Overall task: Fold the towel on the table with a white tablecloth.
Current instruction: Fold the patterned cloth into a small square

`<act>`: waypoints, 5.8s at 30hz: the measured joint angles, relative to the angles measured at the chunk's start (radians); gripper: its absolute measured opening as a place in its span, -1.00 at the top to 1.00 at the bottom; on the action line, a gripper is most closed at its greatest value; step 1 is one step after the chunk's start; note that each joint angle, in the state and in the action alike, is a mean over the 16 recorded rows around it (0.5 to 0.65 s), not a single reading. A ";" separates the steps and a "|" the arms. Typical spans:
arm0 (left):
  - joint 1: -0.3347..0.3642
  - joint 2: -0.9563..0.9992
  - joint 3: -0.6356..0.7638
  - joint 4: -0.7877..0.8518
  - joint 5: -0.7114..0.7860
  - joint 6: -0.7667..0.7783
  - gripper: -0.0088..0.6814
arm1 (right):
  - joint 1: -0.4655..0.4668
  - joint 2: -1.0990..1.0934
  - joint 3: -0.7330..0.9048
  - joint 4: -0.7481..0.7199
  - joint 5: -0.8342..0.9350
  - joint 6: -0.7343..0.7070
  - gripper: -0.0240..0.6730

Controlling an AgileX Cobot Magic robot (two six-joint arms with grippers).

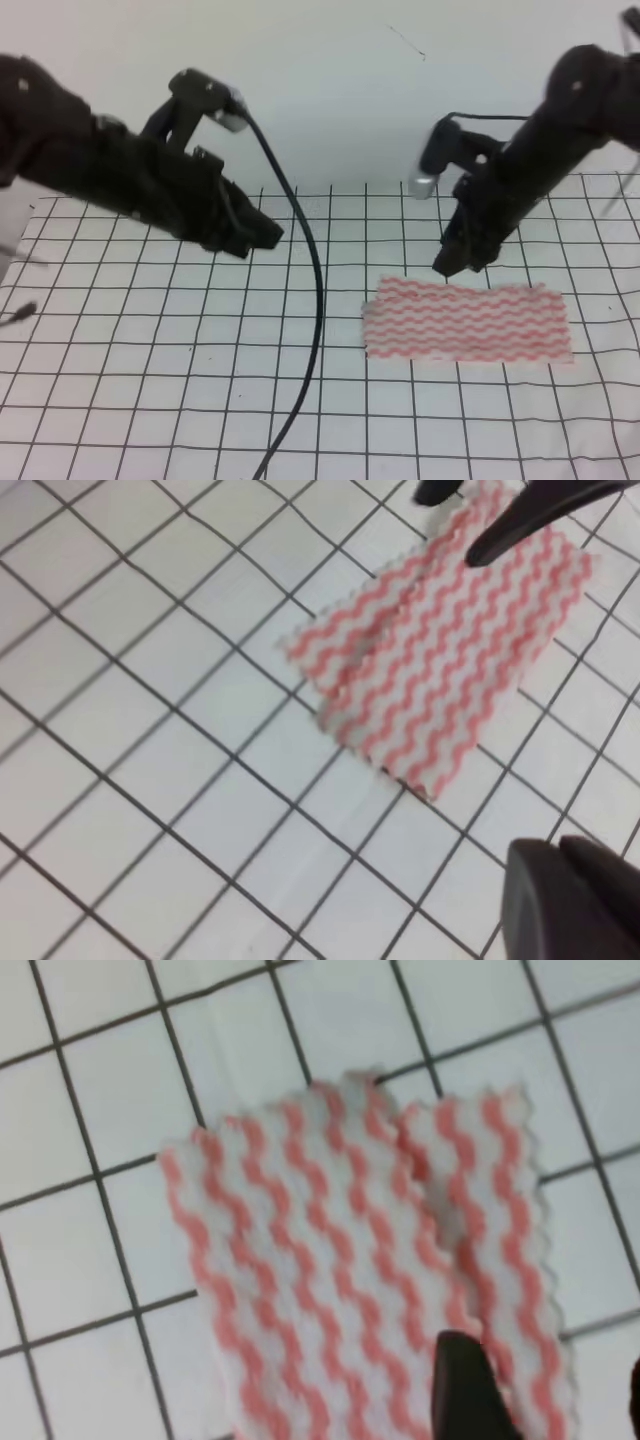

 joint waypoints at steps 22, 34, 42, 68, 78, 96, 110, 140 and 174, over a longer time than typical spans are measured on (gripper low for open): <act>0.010 -0.119 0.259 -0.105 -0.194 0.051 0.98 | 0.083 0.193 -0.173 -0.109 0.079 -0.005 0.07; 0.010 -0.119 0.259 -0.105 -0.204 0.051 0.98 | 0.082 0.207 -0.173 -0.107 0.089 -0.026 0.69; 0.010 -0.119 0.259 -0.105 -0.207 0.051 0.98 | 0.081 0.207 -0.188 -0.129 0.094 -0.016 0.94; 0.010 -0.116 0.259 -0.108 -0.208 0.053 0.98 | 0.107 0.243 -0.271 -0.128 0.160 -0.023 0.28; 0.010 -0.114 0.259 -0.109 -0.208 0.051 0.98 | 0.113 0.273 -0.271 -0.134 0.159 -0.030 0.44; 0.010 -0.114 0.259 -0.113 -0.207 0.055 0.98 | 0.110 0.257 -0.272 -0.191 0.158 -0.006 0.94; 0.010 -0.114 0.259 -0.127 -0.207 0.057 0.98 | 0.110 0.246 -0.285 -0.185 0.134 0.015 0.94; 0.010 -0.114 0.259 -0.138 -0.190 0.064 0.98 | 0.098 0.249 -0.301 -0.294 0.062 0.135 0.78; 0.010 -0.114 0.259 -0.179 -0.171 0.101 0.98 | -0.173 0.086 -0.109 -0.187 0.228 0.435 0.14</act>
